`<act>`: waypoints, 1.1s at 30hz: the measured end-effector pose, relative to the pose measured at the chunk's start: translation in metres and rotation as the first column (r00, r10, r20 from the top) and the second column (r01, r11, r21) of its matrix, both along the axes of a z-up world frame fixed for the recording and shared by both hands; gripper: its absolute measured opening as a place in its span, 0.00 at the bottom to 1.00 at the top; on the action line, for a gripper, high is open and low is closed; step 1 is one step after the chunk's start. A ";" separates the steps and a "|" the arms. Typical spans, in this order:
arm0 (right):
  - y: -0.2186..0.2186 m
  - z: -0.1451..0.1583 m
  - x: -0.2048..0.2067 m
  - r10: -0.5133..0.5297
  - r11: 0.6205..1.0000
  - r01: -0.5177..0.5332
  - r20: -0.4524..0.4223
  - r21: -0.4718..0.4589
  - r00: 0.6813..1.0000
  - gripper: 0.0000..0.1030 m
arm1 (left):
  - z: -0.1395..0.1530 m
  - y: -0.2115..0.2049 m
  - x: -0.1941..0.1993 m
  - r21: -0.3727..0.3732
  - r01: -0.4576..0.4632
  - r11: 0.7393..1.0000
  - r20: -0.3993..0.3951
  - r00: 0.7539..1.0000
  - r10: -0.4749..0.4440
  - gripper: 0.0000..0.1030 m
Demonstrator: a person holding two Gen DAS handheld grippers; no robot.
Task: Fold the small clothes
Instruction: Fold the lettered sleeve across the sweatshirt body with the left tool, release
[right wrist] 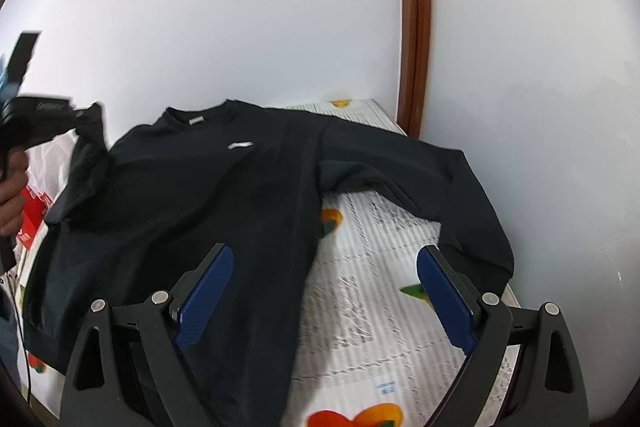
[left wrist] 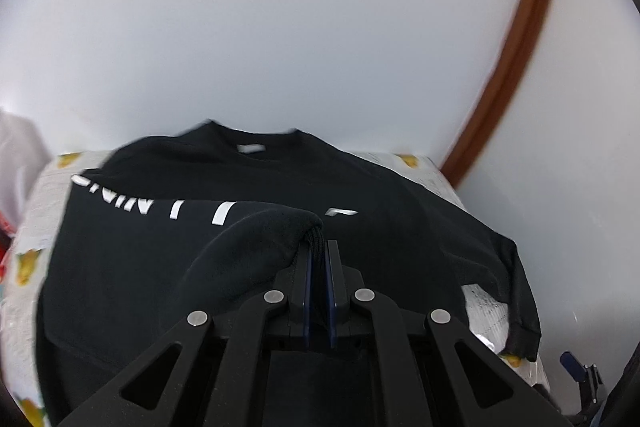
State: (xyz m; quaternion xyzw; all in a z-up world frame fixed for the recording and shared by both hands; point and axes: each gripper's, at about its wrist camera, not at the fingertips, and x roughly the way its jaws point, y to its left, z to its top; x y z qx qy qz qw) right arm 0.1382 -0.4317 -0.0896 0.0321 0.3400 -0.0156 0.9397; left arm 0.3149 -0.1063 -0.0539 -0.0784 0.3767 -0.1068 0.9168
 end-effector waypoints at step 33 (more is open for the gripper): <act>0.109 -0.033 0.148 0.136 0.990 -0.127 -0.158 0.063 0.978 0.55 | -0.047 0.222 -0.023 0.111 -0.258 0.960 -0.099 0.958 0.269 0.56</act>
